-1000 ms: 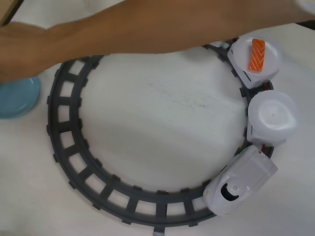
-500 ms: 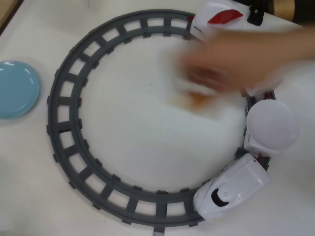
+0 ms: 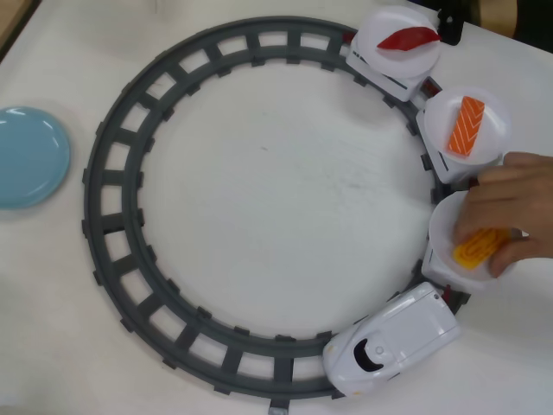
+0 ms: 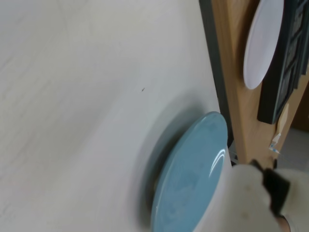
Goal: Pick up the sushi from the Shinkansen and put it on the blue dish
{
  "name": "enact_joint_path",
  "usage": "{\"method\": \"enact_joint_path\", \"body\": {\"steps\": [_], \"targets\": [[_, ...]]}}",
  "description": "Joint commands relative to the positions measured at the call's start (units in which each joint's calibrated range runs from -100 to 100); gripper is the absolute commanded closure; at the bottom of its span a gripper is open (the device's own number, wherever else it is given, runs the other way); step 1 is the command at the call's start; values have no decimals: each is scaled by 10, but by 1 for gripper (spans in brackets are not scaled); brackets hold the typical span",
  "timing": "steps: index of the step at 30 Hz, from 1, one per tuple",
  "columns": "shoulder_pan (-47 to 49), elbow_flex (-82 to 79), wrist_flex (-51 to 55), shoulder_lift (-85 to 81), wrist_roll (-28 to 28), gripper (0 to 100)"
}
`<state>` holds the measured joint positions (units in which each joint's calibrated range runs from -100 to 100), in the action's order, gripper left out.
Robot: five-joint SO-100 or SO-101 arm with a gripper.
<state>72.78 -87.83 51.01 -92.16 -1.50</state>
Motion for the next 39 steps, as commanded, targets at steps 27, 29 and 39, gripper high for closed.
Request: {"method": "enact_joint_path", "body": {"steps": [27, 29, 39], "targets": [[-127, 101, 5, 53, -20, 97], [-127, 127, 0, 102, -20, 97], [-216, 345, 15, 335, -27, 97]]}}
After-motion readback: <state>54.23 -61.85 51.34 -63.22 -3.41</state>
